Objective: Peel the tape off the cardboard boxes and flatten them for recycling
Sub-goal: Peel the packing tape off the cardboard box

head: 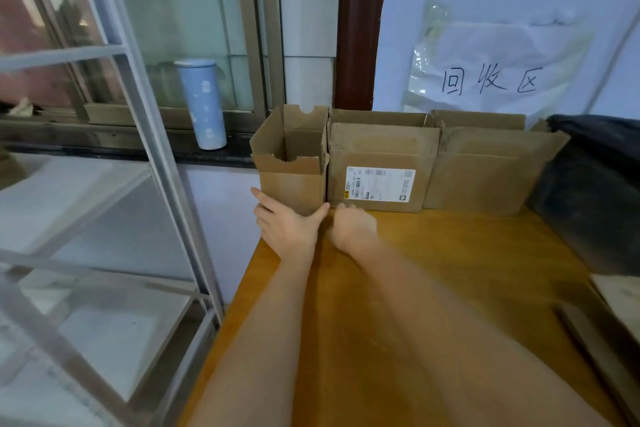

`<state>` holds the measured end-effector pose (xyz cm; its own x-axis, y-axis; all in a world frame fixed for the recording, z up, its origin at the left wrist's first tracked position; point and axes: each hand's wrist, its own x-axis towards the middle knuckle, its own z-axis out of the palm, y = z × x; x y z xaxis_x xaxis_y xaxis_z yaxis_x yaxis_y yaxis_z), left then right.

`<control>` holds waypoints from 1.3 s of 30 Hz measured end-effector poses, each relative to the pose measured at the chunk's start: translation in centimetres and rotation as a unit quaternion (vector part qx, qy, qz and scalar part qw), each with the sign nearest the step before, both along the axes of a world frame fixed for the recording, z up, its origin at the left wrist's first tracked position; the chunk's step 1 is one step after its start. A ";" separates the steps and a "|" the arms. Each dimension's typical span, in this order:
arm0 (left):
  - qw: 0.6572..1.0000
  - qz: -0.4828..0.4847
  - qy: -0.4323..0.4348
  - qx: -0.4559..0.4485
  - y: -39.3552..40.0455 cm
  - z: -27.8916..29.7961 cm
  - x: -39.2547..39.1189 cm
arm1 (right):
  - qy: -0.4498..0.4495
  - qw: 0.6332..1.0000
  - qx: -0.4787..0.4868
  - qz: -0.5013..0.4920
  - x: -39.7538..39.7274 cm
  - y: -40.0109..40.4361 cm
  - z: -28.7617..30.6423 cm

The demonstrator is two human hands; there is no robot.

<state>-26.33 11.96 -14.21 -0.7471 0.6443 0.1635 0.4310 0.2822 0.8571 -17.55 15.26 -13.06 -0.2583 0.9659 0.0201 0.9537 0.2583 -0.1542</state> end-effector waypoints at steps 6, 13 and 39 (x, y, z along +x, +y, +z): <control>1.000 0.014 -0.007 0.012 -1.5 0.6 -0.4 | 0.023 0.999 -0.005 0.029 -0.1 -1.0 0.7; 0.997 0.037 -0.043 0.053 -7.7 2.1 -0.7 | 0.115 0.990 -0.044 0.064 -0.8 -5.9 2.1; 0.938 -0.227 -0.263 0.000 -29.6 5.0 2.1 | 0.398 0.916 -0.038 -0.027 16.4 -24.1 5.0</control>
<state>-24.22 -17.64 -9.21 -0.3727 0.9156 -0.1508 0.0235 0.1718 0.9848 -1.13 -8.86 -8.05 -0.1421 0.9833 0.1136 0.5433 0.1734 -0.8214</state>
